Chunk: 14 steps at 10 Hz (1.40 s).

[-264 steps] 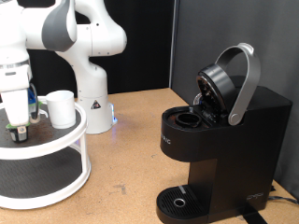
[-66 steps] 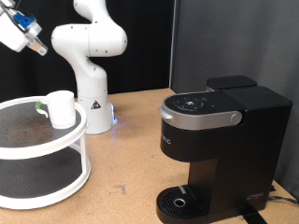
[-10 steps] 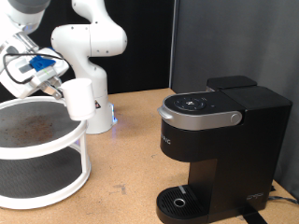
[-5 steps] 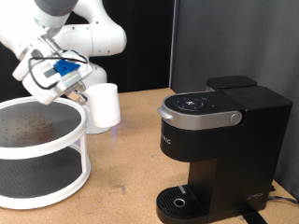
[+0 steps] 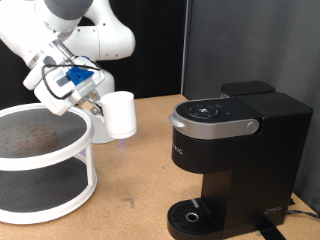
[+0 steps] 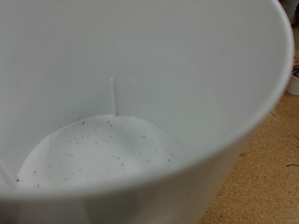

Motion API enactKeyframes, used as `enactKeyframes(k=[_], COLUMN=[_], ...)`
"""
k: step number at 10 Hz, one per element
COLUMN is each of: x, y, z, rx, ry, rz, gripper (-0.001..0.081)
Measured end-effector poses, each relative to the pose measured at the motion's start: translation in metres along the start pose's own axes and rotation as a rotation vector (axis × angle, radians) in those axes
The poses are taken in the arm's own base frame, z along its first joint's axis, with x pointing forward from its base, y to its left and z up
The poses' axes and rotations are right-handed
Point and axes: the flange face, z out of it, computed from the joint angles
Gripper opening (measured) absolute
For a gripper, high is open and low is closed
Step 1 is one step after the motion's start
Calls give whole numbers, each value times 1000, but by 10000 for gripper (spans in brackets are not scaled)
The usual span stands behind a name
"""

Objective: Make a cup of coffee with the keurig machine

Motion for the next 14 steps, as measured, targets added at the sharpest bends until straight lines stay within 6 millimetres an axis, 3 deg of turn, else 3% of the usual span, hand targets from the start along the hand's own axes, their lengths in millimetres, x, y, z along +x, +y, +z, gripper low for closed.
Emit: enactKeyframes(k=[3,10,14], x=[-19,-40,-34], y=[6,10,3], z=[35,123,156], rx=[-87,-149,-162], ry=[-71,-93,-34], rz=[35,49,41], gripper=[74,74,74])
